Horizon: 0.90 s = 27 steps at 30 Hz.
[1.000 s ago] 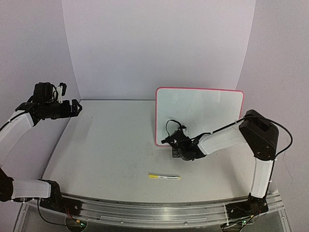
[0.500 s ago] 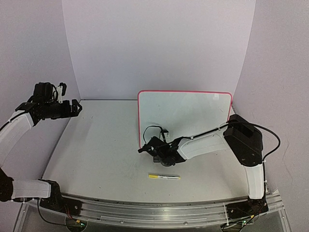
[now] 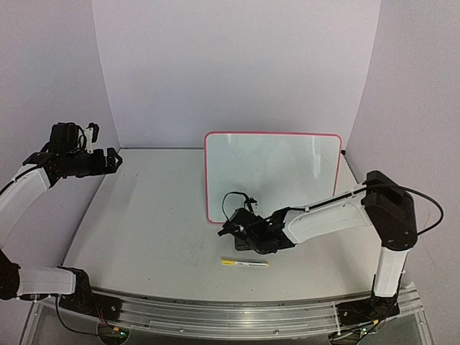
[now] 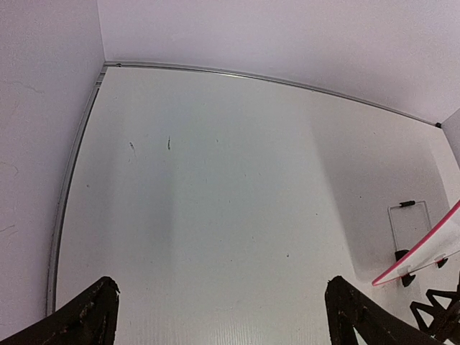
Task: Write a sentence on the whiteboard
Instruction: Move the whiteboard stand to the center of the board, then pick up the whiteboard marker from the center of the board.
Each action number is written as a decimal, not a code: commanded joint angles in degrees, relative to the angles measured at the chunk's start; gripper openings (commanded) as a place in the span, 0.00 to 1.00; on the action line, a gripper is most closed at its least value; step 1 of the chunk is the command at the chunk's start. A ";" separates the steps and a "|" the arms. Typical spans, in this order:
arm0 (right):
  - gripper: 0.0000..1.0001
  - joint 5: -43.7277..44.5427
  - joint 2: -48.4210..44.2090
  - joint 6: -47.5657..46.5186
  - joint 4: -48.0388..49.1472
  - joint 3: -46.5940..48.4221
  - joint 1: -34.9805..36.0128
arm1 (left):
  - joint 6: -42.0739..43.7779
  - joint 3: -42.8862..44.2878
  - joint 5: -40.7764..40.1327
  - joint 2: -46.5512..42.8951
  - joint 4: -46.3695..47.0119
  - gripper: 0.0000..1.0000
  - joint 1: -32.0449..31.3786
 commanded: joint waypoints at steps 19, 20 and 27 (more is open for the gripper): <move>0.63 -33.25 -13.91 -32.63 -4.31 -12.61 -5.80 | 1.95 -0.50 12.04 1.56 2.71 0.99 -0.91; 0.63 -33.27 -13.53 -33.34 -4.36 -12.19 -5.95 | 2.10 -0.45 11.87 1.78 2.55 0.99 -1.27; 0.53 -33.99 -10.19 -36.44 -5.81 -9.51 -6.05 | 4.05 0.71 13.47 4.90 0.67 0.99 -5.08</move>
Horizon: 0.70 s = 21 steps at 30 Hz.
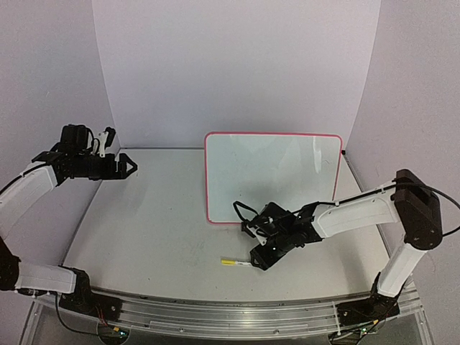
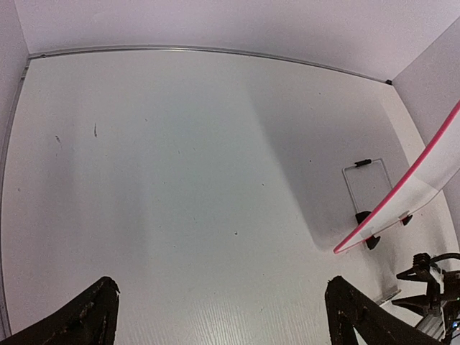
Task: Write a sentence on the whiteboard
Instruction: Pick up the whiteboard marker from the center of the board.
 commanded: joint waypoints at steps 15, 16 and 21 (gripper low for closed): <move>0.30 3.02 4.98 -4.00 -3.28 4.91 4.95 | -6.80 -0.27 6.74 1.92 2.11 0.99 -8.56; 0.27 3.97 5.04 -3.95 -3.33 5.02 5.27 | -7.59 -1.02 7.04 1.76 2.45 0.99 -8.92; 0.13 7.90 5.49 -4.30 -3.29 5.63 6.97 | -12.33 -5.83 8.60 1.31 4.56 0.99 -10.27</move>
